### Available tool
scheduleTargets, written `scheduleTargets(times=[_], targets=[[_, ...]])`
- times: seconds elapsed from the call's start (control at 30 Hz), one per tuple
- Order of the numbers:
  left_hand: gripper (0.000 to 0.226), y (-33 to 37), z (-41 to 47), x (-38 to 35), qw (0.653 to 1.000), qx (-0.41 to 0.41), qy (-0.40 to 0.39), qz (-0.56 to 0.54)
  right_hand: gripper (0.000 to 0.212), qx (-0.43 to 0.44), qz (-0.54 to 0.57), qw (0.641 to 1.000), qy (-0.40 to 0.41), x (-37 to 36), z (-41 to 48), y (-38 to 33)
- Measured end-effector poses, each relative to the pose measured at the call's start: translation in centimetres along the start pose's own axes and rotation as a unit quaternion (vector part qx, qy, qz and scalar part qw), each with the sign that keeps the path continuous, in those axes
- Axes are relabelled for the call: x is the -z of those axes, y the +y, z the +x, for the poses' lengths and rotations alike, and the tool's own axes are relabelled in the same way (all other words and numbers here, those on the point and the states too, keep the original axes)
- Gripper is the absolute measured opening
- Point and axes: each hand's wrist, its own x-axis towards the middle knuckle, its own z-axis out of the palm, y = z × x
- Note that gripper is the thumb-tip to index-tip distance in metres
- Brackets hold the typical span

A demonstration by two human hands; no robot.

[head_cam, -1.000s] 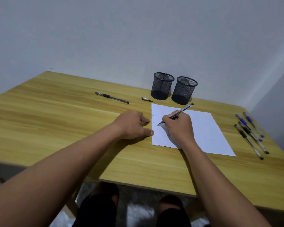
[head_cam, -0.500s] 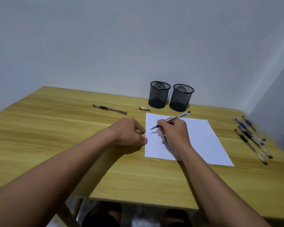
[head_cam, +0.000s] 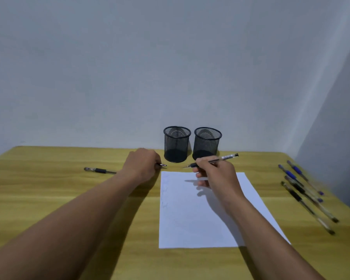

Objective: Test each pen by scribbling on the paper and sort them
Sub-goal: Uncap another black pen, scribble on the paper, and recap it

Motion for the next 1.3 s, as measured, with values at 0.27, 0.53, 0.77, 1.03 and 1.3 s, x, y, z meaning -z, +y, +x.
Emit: scheduleTargets(times=[0.27, 0.53, 0.77, 1.03, 1.3], targets=[[0.016, 3.1, -4.2, 4.1, 0.928, -0.038, 0.02, -0.369, 0.007, 0.058, 0.055, 0.997, -0.006, 0.7, -1.5, -1.8], [0.006, 6.9, -7.2, 7.6, 0.866, -0.082, -0.01, -0.493, 0.009, 0.069, 0.057, 0.995, -0.051, 3.3, -5.4, -4.9], [0.011, 10.1, -8.2, 7.7, 0.837, -0.067, -0.034, -0.543, 0.011, 0.059, 0.093, 0.993, -0.04, 5.5, -7.2, -5.6], [0.009, 11.6, -6.7, 7.6, 0.859, -0.047, -0.082, -0.503, 0.003, 0.038, 0.01, 0.999, 0.026, 10.7, -7.6, -6.3], [0.01, 16.0, -4.0, 5.9, 0.88, -0.091, -0.079, -0.46, 0.006, 0.108, -0.387, 0.916, 0.019, 16.8, -8.4, -6.1]])
